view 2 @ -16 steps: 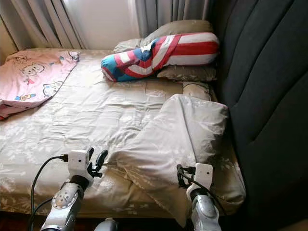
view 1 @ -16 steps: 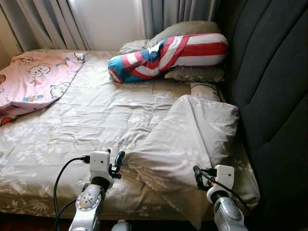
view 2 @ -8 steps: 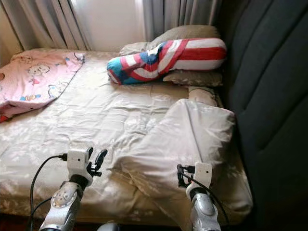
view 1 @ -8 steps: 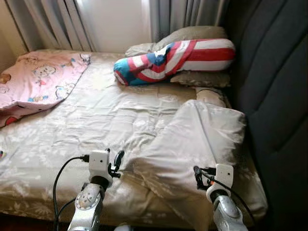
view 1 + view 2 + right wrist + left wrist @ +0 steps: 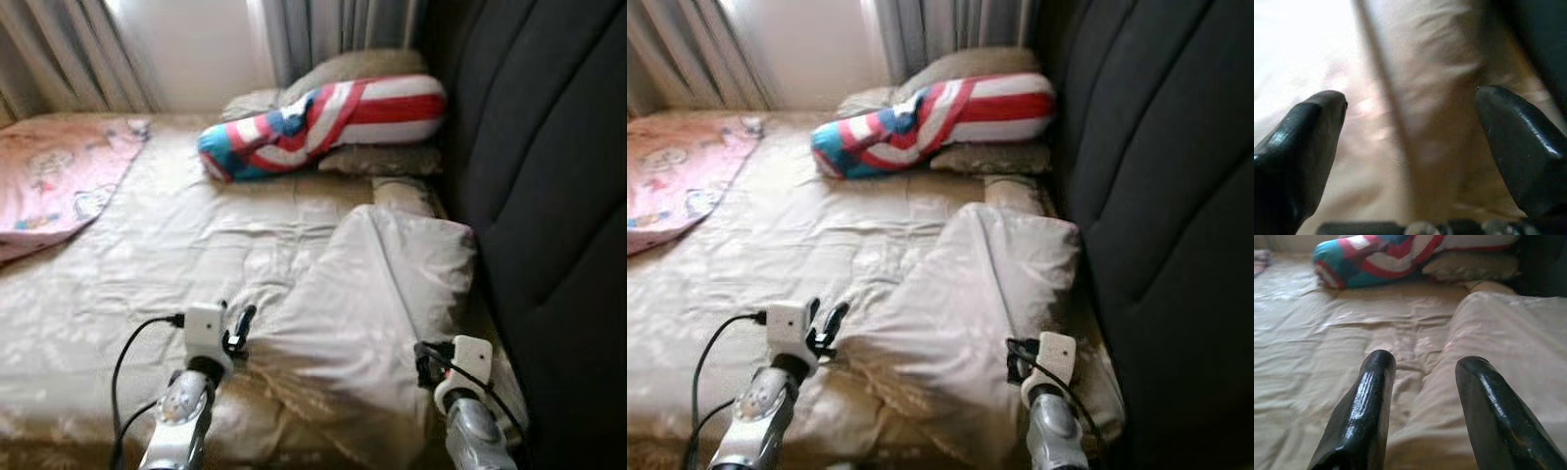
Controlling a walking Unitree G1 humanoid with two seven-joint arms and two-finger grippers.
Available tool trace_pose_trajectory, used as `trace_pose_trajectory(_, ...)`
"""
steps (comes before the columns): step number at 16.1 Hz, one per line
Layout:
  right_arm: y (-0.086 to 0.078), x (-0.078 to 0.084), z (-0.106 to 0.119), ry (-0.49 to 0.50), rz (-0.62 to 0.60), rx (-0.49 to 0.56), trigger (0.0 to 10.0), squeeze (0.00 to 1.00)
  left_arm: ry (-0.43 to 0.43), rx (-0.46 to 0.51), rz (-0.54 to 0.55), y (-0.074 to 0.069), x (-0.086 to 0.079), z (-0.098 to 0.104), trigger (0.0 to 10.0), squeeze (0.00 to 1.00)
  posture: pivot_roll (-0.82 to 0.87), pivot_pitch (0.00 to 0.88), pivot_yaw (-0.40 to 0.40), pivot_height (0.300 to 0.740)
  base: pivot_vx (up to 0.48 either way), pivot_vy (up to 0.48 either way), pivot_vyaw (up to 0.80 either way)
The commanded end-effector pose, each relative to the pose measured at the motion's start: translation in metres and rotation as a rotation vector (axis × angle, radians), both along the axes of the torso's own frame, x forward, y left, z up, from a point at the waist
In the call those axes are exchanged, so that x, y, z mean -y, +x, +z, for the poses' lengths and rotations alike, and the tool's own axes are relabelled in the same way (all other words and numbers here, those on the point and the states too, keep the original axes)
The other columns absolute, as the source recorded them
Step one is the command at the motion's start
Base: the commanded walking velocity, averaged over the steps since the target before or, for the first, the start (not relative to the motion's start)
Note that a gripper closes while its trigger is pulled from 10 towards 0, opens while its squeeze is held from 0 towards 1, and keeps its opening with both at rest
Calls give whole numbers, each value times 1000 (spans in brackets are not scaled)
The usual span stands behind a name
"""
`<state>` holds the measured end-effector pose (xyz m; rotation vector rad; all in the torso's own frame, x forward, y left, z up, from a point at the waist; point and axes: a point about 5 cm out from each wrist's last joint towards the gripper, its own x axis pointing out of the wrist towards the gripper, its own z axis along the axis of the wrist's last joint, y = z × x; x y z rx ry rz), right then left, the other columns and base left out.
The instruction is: Clean up the room
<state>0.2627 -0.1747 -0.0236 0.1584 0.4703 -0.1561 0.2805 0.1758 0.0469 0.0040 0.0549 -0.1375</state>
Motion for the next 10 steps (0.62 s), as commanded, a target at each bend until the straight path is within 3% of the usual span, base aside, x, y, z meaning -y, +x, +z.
trace_pose_trajectory(1,-1,-5,-5,34,10,-48,10000,1000,-5,6,12,-1,-4,2,10000,0,10,27,3,666,0,0,0)
trace_pose_trajectory(6,-8,1,-14,16,-26,-164,10000,1000,3,2,5,-2,-7,3,10000,0,17,34,13,666,0,0,0)
trace_pose_trajectory(9,-8,-4,-17,126,-50,-188,10000,1000,11,1,0,-2,-9,4,10000,0,25,43,22,666,0,0,0)
trace_pose_trajectory(10,-8,-5,-17,136,-47,-201,10000,953,16,1,-2,-2,-9,4,10000,0,27,45,24,666,0,0,0)
